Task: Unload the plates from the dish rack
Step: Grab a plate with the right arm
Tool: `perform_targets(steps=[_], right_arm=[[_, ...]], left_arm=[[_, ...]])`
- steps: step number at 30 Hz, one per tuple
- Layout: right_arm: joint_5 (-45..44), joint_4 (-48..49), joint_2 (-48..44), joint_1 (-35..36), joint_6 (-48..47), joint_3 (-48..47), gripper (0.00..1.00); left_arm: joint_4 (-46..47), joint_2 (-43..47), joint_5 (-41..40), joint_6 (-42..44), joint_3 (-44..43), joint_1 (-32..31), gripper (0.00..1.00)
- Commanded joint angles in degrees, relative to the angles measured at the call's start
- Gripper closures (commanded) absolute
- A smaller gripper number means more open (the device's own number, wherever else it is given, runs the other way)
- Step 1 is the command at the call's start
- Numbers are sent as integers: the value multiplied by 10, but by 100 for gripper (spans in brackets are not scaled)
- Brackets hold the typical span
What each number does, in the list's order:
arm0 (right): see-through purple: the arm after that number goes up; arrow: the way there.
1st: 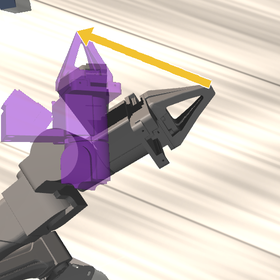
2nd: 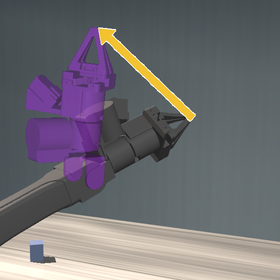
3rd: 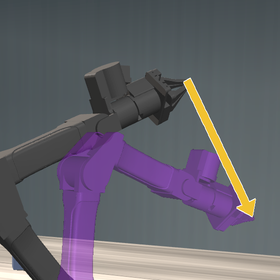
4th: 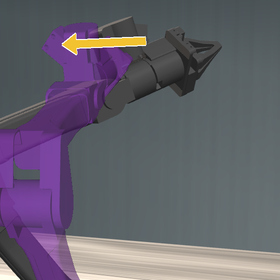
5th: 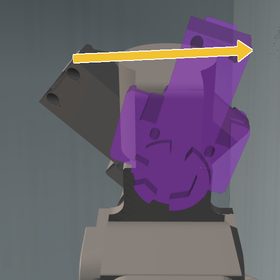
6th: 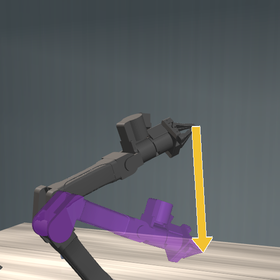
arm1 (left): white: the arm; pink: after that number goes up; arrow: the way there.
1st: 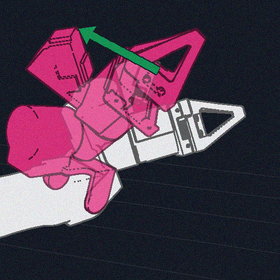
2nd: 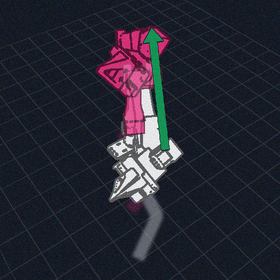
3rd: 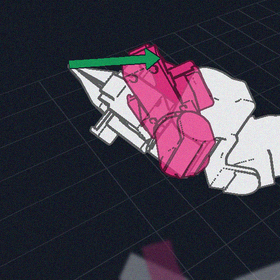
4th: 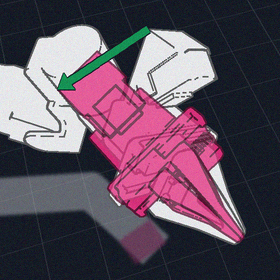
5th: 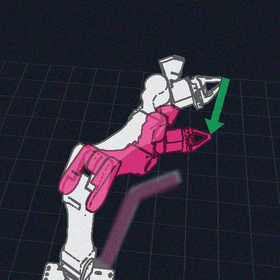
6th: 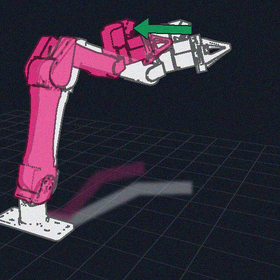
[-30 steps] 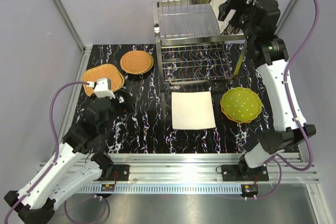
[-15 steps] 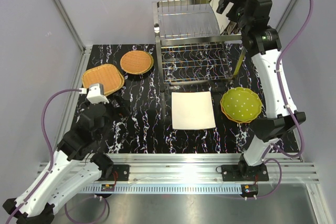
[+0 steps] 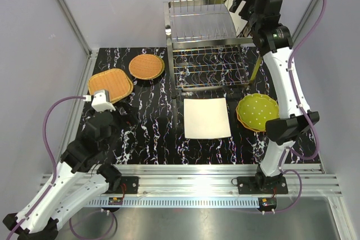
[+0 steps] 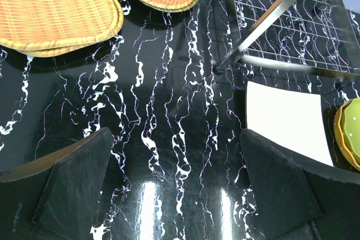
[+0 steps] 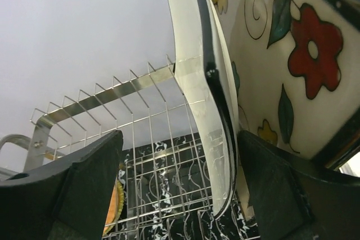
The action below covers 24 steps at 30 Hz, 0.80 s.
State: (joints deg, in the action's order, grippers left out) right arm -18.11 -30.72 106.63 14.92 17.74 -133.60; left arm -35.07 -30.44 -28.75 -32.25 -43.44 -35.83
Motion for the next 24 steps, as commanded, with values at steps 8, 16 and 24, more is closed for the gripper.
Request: perform_targets(steps=[8, 16, 24], right_arm=[[-84, 120, 24, -2, -102, 24, 16], [-85, 184, 21, -2, -133, 83, 31], [-47, 255, -6, -2, -148, 155, 57]], left_arm=[[23, -3, -24, -3, 0, 2, 1], [14, -8, -29, 1, -9, 2, 1], [11, -1, -28, -6, -12, 2, 1]])
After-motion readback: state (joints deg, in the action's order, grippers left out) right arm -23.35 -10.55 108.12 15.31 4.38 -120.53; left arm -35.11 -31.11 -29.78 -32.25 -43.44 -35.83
